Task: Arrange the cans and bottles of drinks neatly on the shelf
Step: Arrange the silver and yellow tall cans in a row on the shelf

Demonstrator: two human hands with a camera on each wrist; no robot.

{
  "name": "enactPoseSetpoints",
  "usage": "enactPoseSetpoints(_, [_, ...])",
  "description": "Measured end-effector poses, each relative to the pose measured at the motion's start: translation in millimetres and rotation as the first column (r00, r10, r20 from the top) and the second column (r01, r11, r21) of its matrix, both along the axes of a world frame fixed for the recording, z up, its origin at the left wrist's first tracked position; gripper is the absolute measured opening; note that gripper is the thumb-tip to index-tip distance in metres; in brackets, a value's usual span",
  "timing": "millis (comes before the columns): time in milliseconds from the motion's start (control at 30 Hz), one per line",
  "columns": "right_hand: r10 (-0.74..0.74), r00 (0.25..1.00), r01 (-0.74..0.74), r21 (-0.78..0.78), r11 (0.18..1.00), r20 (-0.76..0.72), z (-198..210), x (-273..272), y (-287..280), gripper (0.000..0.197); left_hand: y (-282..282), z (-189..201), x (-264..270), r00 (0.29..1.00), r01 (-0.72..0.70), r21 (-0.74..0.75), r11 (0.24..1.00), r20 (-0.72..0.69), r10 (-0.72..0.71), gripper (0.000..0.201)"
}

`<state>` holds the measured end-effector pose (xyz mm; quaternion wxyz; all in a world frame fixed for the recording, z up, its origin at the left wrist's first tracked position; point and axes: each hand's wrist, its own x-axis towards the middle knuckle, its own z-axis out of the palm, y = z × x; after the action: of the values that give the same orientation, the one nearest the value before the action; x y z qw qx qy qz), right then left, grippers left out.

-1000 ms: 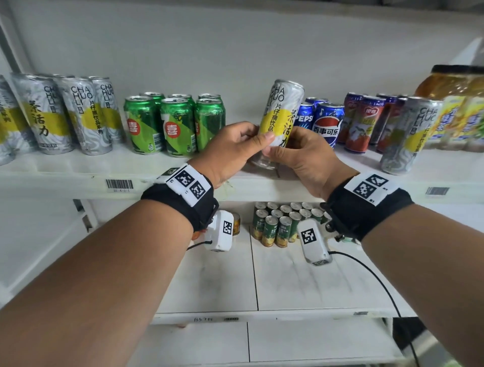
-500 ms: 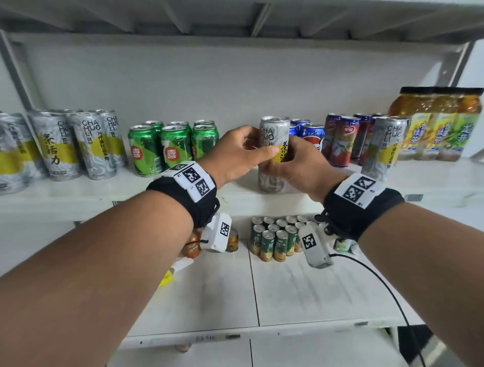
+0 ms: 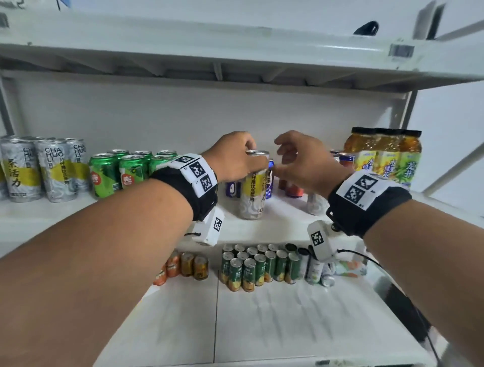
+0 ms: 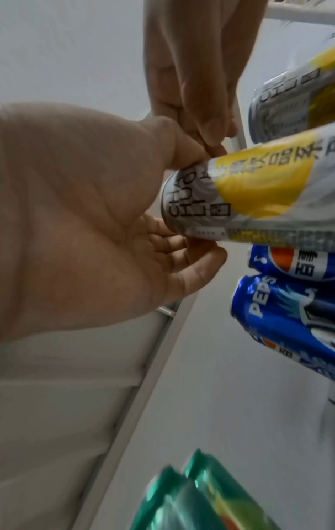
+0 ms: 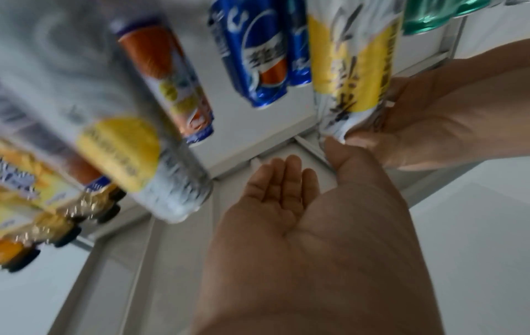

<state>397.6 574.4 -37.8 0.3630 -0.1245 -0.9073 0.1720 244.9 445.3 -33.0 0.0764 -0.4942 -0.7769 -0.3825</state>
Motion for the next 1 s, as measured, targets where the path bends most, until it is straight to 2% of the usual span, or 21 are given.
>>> enactPoseSetpoints(100, [-0.143,0.99,0.142,0.192,0.971,-0.006,12.5,23.5,37.8,0.046,23.9,4.4,14.7,0.998,-0.014,-0.046,0.999,-0.068,0.011,0.034])
enactPoseSetpoints(233, [-0.31,0.946,0.281,0.235,0.93,0.094,12.5,41.9,76.3,0.06,52.5,10.4,38.1,0.99,-0.022,-0.064,0.998,-0.14,0.012,0.032])
enactPoseSetpoints(367, [-0.204,0.951,0.174,0.141,0.975,0.233,-2.0,46.8,90.5,0.077,69.3,10.8,52.8,0.979,-0.062,-0.103,0.993,-0.199,0.04,0.042])
enactPoseSetpoints(533, [-0.217,0.957,0.194,0.132,0.972,0.192,-12.2,50.4,93.6,0.09,78.9,10.4,62.3,0.981,-0.018,-0.131,0.991,-0.193,-0.008,0.038])
enactPoseSetpoints(633, [-0.285,0.938,0.263,0.128,0.956,0.198,-13.0,56.7,87.3,0.081,82.7,9.7,67.0,0.979,0.054,-0.171,0.984,-0.184,-0.086,0.032])
enactPoseSetpoints(767, [-0.361,0.913,0.337,0.151,0.929,0.191,-11.0,73.3,78.8,0.069,86.7,10.3,80.4,0.955,0.11,-0.196,0.974,-0.25,-0.158,0.031])
enactPoseSetpoints(867, [-0.417,0.898,0.393,0.171,0.904,0.141,-12.4,96.4,76.5,0.054,93.7,13.6,98.1,0.92,0.176,-0.193,0.965,-0.316,-0.231,0.034])
enactPoseSetpoints(1000, [-0.505,0.859,0.484,0.181,0.856,0.09,-16.0,146.7,76.7,0.05,108.9,16.2,129.3,0.87,0.331,-0.16,0.93,-0.33,-0.367,0.034])
